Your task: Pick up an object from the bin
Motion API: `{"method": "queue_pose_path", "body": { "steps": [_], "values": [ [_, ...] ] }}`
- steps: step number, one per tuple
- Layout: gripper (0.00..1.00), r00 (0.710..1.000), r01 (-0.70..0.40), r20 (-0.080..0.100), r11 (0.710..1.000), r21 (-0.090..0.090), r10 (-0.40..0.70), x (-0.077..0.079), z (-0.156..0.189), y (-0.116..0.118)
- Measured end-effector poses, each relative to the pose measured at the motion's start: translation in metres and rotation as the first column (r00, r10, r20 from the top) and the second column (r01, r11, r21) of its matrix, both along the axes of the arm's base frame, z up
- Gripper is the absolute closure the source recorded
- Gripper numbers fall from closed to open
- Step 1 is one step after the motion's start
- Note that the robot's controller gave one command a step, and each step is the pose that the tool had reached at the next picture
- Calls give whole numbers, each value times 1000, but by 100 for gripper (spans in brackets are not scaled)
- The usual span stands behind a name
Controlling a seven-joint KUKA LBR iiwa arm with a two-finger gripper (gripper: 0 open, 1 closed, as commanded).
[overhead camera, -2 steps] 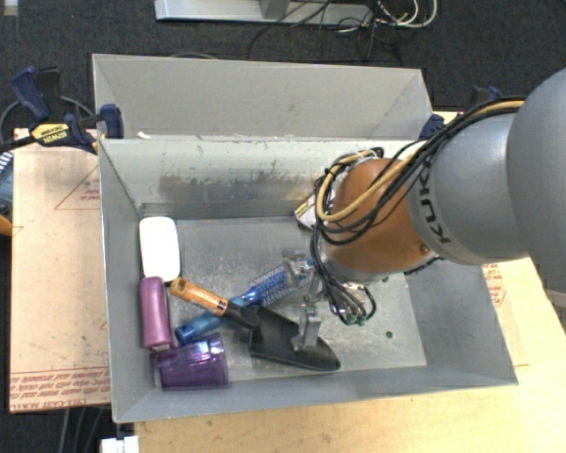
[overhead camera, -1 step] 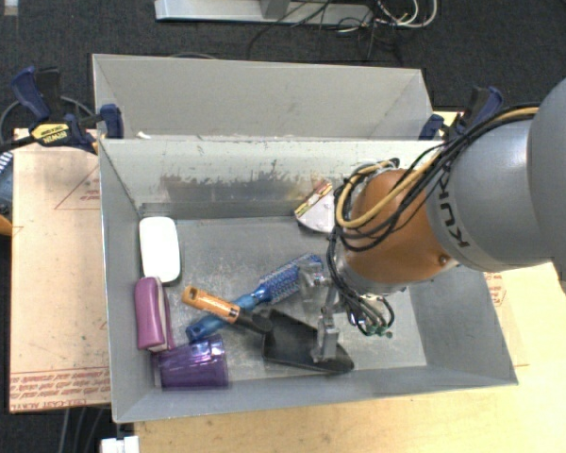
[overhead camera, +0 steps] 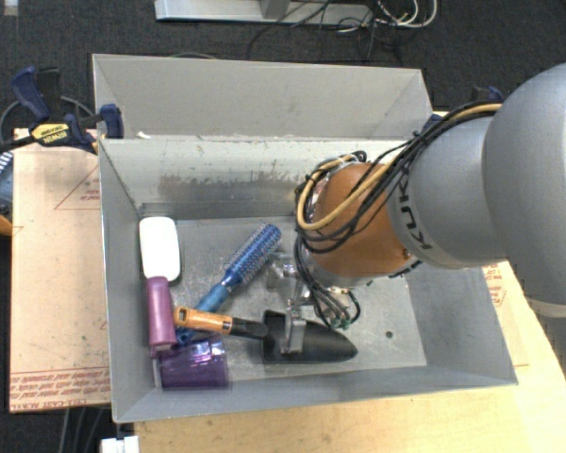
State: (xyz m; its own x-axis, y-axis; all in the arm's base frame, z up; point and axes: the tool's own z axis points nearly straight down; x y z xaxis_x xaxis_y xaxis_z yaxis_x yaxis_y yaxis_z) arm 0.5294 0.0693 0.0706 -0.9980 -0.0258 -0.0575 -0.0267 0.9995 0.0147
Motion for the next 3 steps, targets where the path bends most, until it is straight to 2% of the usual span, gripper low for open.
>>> {"method": "queue_pose_path", "body": {
  "steps": [1,2,3],
  "values": [
    [100,995,94,-17,996,-3,-94,-18,0,4],
    [100,995,95,-18,996,-2,-95,-18,0,4],
    [100,993,116,-23,993,-3,-116,-31,77,22]
  ]
}}
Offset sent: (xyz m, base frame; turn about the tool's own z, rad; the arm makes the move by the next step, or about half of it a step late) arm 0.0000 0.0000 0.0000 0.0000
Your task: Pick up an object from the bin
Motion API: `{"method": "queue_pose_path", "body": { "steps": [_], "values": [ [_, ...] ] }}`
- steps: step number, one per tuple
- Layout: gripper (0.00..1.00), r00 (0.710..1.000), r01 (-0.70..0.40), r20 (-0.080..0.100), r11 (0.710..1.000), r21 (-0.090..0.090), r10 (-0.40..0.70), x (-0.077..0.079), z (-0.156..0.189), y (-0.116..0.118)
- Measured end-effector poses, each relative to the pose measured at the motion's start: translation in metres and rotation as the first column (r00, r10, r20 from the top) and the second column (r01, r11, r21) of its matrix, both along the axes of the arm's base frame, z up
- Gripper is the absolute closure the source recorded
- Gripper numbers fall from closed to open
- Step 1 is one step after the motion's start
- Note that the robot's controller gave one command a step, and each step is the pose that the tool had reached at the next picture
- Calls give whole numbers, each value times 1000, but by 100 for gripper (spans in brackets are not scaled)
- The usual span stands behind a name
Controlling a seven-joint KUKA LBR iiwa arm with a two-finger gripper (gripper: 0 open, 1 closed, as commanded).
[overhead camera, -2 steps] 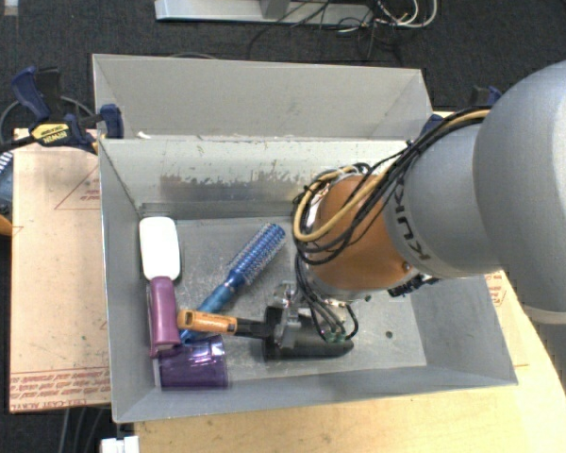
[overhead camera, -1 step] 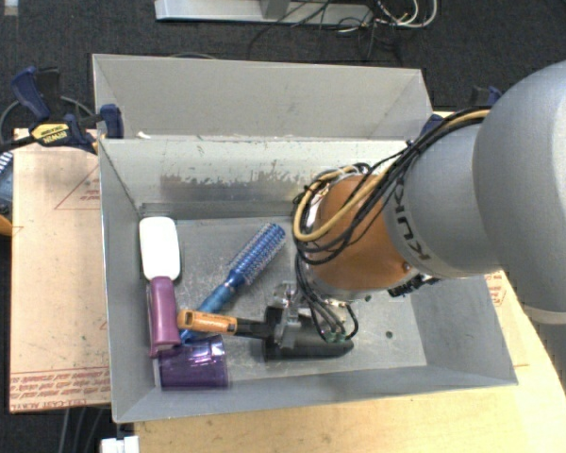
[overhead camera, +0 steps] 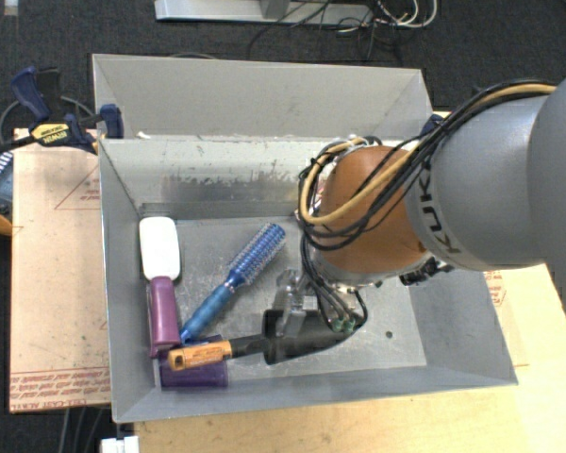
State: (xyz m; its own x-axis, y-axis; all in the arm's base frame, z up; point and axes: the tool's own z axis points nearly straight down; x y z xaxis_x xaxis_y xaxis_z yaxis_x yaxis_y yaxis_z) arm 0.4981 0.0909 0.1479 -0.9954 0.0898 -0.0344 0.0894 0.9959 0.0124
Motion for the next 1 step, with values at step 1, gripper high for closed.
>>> {"method": "queue_pose_path", "body": {
  "steps": [1],
  "values": [
    [100,1000,-8,10,1000,1,8,-2,-61,-10]
  ]
}}
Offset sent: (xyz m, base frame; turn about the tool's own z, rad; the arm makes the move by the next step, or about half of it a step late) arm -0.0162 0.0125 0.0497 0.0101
